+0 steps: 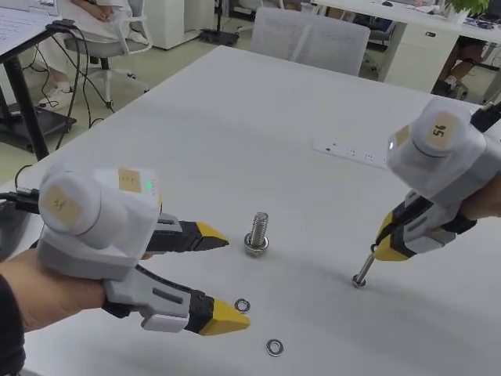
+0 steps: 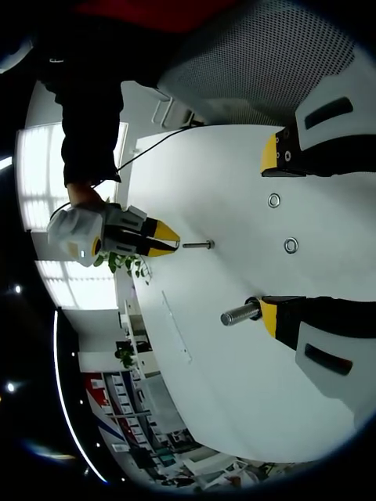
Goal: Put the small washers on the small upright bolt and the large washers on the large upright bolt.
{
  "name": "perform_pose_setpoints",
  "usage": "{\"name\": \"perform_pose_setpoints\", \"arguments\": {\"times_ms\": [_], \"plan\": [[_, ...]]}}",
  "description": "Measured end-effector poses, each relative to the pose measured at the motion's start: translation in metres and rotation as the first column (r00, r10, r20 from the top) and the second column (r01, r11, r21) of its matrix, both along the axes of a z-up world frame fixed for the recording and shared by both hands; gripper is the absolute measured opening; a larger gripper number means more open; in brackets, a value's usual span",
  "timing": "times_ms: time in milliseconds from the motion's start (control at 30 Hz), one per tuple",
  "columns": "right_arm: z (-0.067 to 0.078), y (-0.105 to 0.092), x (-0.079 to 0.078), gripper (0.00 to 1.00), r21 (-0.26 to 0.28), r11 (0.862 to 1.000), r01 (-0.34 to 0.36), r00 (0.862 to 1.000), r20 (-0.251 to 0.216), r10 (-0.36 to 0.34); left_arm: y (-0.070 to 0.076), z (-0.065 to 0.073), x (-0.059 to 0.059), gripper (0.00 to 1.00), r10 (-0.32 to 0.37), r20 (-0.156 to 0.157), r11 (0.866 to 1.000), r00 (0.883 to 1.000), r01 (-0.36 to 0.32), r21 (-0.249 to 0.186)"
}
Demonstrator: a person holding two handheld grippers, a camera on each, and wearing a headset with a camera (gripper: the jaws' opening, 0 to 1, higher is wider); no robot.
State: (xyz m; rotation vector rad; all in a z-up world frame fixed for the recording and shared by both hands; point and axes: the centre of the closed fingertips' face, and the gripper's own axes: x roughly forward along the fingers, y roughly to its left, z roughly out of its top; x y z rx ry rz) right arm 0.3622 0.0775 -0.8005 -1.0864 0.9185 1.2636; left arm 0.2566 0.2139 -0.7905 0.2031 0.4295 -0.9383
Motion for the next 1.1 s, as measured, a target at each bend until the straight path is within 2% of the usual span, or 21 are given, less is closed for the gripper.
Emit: {"name": "perform_pose_setpoints", "arguments": {"times_ms": [733, 1100], "plan": [[-0.015, -0.003, 0.004, 0.13, -0.004, 1.000, 0.009, 0.999, -0.035, -0.009, 0.000, -0.004, 0.001, 0.60, 0.007, -0.014, 1.000, 1.000, -0.007, 0.004], [-0.029, -0.002, 0.003, 0.13, -0.010, 1.000, 0.009, 0.999, -0.050, -0.010, 0.000, -0.006, 0.001, 0.60, 0.009, -0.020, 1.000, 1.000, -0.009, 0.007]]}}
